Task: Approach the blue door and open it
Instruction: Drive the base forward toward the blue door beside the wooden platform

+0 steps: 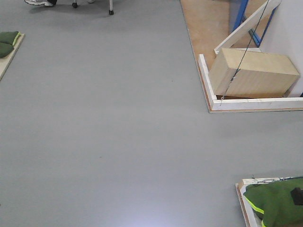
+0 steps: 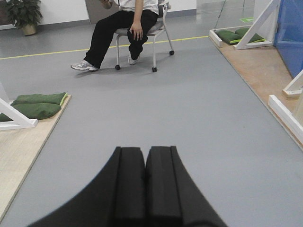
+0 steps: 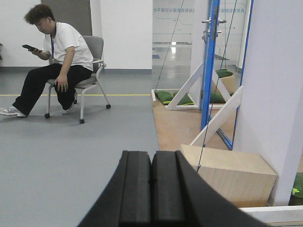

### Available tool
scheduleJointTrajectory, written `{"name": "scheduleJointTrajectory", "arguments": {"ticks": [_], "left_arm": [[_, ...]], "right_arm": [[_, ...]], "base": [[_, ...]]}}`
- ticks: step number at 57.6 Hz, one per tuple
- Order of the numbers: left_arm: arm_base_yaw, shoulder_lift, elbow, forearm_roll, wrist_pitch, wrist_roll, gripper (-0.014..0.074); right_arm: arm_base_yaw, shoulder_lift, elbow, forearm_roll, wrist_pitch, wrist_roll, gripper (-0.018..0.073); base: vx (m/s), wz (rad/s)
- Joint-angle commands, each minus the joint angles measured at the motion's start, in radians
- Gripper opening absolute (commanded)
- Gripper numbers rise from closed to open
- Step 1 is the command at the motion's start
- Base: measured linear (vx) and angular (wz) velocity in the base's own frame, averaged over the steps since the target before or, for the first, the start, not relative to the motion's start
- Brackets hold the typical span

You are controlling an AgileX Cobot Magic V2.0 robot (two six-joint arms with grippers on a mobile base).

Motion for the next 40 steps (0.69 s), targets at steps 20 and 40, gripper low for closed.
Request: {"name": "scheduleJointTrajectory", "arguments": {"ticks": [20, 40], "left_arm": [[0.002, -0.008, 0.004, -0.008, -0.086, -0.003, 0.007], [0.002, -0.008, 0.004, -0.008, -0.086, -0.003, 0.007]], "right_arm": [[-0.005, -0.017, 0.02, -0.011, -0.084, -0.007, 0.0002], [-0.005, -0.017, 0.02, -0.011, -0.084, -0.007, 0.0002]], "base": [[0.01, 0.0], [0.06, 0.01]]}}
